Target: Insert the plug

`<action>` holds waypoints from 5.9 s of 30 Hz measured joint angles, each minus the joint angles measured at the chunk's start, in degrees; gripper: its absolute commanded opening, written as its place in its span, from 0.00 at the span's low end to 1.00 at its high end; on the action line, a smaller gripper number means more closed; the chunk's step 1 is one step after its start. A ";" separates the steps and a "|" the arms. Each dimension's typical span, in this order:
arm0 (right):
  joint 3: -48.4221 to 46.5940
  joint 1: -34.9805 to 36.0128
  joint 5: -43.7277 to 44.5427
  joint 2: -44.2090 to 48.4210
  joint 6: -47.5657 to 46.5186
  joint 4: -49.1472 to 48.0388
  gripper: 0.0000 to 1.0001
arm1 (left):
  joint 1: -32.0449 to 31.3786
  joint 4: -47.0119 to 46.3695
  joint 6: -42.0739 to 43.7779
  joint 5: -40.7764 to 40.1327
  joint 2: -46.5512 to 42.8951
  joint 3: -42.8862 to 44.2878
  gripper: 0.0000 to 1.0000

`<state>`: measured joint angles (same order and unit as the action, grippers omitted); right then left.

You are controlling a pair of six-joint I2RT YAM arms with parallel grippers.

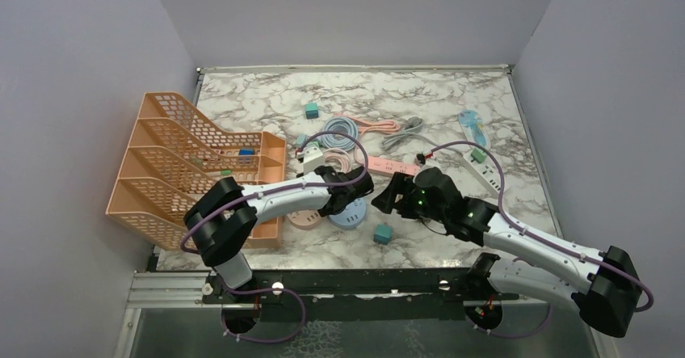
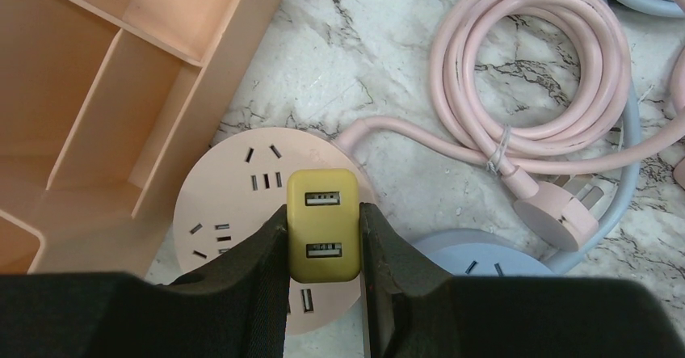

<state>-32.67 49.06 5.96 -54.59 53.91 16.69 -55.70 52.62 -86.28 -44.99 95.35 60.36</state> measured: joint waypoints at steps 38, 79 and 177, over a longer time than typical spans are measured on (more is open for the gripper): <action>0.00 0.00 3.30 -0.04 0.55 2.71 0.74 | -7.43 -4.26 -9.94 -8.85 -0.17 -6.03 0.17; -8.20 0.00 4.42 -5.29 -11.34 6.56 0.74 | 6.84 -13.70 16.37 20.20 -19.37 -9.11 0.66; -10.60 11.56 8.59 -23.85 11.54 22.16 0.66 | 11.34 -20.81 47.87 35.58 -31.98 0.72 0.78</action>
<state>-43.27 60.62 14.55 -78.43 65.45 38.85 -44.36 31.81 -38.41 -9.41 63.37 61.08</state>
